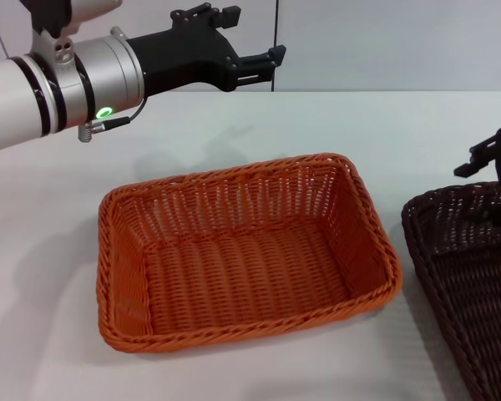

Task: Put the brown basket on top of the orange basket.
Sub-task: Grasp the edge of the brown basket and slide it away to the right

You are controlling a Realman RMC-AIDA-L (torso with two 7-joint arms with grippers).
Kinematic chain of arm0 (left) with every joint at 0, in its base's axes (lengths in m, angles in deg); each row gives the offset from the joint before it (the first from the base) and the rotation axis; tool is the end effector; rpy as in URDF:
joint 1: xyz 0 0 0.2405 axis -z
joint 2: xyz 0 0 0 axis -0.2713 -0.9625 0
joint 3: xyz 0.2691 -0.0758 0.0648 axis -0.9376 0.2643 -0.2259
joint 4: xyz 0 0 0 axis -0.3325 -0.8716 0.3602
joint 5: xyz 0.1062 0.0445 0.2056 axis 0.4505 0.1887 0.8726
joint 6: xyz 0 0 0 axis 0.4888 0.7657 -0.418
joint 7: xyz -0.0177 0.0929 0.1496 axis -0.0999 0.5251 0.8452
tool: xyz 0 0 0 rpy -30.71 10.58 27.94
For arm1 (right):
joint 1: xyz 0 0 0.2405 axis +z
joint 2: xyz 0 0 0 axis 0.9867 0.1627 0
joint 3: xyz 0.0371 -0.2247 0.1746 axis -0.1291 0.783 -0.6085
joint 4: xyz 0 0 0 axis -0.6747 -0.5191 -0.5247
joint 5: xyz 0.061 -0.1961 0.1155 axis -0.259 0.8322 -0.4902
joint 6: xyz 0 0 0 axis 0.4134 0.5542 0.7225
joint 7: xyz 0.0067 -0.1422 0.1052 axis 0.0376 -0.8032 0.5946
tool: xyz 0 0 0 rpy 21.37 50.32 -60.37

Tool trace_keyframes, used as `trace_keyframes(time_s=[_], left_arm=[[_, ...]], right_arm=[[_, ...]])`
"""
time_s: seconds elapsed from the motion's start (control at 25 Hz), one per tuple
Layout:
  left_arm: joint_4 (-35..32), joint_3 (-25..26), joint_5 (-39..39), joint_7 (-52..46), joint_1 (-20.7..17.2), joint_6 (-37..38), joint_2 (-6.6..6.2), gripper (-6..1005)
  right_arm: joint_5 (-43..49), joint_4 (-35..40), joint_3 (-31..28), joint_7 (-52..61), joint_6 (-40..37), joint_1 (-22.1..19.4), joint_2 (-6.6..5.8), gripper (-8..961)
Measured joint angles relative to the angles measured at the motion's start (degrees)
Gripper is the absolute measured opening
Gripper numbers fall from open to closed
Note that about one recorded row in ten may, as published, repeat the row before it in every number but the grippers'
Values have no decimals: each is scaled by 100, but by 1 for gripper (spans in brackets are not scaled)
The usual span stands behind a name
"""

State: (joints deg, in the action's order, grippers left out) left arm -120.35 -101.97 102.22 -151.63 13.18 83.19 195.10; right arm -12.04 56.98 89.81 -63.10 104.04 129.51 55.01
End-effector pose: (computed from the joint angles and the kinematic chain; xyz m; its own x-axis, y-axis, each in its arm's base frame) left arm -0.1456 0.4713 -0.0285 0.8618 0.0318 0.5063 0.3472 -0.7646 -0.5430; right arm 0.2629 0.4690 0.0492 0.9255 0.1558 0.3451 0.2160 -0.9658 -0.1432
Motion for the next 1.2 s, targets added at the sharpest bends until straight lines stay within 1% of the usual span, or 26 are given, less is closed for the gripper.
trace_keyframes(time_s=[0.08, 0.2, 0.4, 0.6, 0.84, 1.04, 1.2], left_arm=[[0, 0, 0, 0, 0, 0, 0, 847], [90, 28, -1, 1, 70, 1, -3, 847], [96, 14, -2, 1, 84, 1, 1, 847], [105, 11, -2, -6, 63, 5, 3, 847], [133, 20, -2, -1, 24, 39, 6, 847], [131, 27, -3, 1, -12, 45, 6, 847], [97, 35, -49, 1, -59, 45, 6, 847]], right_arm=[[55, -248, 0, -47, -231, 33, -3, 658], [65, -398, 6, -60, -461, 34, 14, 658], [100, -761, 208, -101, -985, 56, 49, 656], [109, -807, 208, -413, -1066, 22, 108, 655], [116, -741, 195, -431, -1029, 11, 118, 472], [115, -608, 195, -410, -956, -23, 122, 405], [85, -470, 154, -398, -820, -54, 128, 378]])
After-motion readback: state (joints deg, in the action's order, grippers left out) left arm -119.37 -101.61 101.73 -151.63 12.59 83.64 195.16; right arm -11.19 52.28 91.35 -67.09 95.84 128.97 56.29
